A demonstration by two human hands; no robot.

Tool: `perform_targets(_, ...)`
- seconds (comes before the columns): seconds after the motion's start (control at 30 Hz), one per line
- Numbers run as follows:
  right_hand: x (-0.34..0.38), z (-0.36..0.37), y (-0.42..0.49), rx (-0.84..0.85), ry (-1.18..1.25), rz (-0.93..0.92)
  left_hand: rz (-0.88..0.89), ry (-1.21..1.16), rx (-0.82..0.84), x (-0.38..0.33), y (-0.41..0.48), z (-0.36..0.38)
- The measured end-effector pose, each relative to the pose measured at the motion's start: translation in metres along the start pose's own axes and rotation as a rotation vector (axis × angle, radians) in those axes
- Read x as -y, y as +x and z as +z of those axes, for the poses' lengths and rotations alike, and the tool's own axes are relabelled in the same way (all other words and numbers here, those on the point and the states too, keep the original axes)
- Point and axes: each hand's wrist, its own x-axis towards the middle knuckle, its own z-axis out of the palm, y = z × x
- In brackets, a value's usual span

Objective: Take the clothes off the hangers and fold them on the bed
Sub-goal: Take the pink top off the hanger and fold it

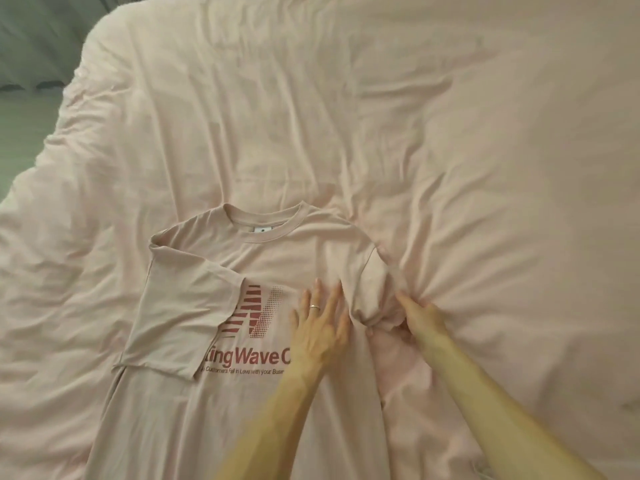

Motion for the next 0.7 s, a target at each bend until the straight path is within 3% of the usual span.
perform_targets(0.1,0.014,0.009,0.001,0.236,0.022,0.032,-0.071,-0.035,0.041,-0.024,0.014,0.013)
perform_targets(0.17,0.016,0.005,-0.002,0.278,0.083,0.008,-0.107,-0.045,0.063,-0.019,0.02,0.025)
perform_targets(0.23,0.018,-0.01,-0.005,0.144,0.179,-0.09,-0.086,-0.026,0.05,-0.005,0.027,0.027)
perform_targets(0.33,0.026,-0.063,-0.012,-0.216,0.085,-0.296,-0.039,0.058,0.119,0.009,0.038,0.027)
perform_targets(0.43,0.025,-0.111,-0.018,-0.32,0.035,-0.401,-0.072,0.052,0.135,-0.005,0.036,0.016)
perform_targets(0.57,-0.001,-0.118,-0.025,-0.166,-0.185,-0.306,-0.161,0.018,-0.074,-0.06,0.042,-0.01)
perform_targets(0.63,-0.014,-0.108,-0.029,-0.075,-0.269,-0.274,-0.051,-0.024,-0.266,-0.09,0.051,-0.022)
perform_targets(0.7,-0.023,-0.097,-0.031,-0.11,-0.212,-0.259,0.103,-0.025,-0.275,-0.121,0.065,-0.028)
